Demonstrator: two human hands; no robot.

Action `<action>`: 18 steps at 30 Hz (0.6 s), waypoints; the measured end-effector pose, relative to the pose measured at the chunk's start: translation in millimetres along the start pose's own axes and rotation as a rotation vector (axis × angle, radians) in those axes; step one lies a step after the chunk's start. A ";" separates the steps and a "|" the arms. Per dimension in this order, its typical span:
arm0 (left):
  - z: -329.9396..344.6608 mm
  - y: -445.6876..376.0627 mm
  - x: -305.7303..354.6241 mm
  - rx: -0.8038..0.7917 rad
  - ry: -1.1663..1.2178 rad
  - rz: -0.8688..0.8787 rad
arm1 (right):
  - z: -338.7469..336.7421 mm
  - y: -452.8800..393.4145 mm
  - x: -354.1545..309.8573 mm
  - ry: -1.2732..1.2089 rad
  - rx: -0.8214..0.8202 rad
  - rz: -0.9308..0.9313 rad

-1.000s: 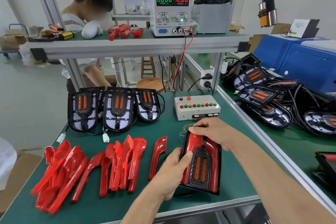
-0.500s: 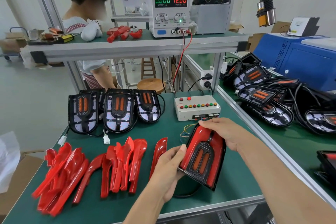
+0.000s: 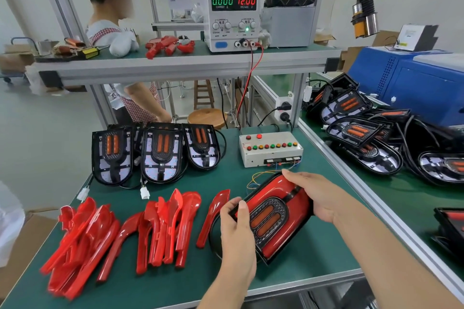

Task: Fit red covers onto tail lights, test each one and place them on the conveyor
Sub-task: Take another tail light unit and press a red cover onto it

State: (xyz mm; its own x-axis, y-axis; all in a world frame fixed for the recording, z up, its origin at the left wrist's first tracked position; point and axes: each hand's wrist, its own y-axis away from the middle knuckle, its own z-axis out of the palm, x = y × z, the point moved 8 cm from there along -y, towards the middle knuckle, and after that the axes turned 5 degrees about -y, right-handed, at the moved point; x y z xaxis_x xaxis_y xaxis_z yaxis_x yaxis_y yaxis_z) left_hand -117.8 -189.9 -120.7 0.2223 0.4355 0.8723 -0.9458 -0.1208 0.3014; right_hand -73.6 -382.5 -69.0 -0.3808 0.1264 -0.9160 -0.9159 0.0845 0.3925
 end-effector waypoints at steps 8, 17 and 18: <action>4.6 -1.8 0.8 -0.045 0.014 -0.051 | -8.0 9.3 6.9 -0.035 -0.083 0.078; 3.3 0.3 3.9 -0.097 -0.029 -0.031 | -7.7 12.1 7.7 -0.066 -0.094 0.116; 3.2 -0.1 4.0 -0.101 -0.030 -0.025 | -7.5 12.0 7.8 -0.069 -0.091 0.110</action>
State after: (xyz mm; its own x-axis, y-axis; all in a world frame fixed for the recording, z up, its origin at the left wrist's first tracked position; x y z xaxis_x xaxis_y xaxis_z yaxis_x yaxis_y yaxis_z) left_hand -116.1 -191.1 -116.0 0.2517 0.4100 0.8767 -0.9586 -0.0193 0.2842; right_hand -88.5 -387.9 -72.0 -0.4728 0.1975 -0.8588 -0.8780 -0.0231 0.4781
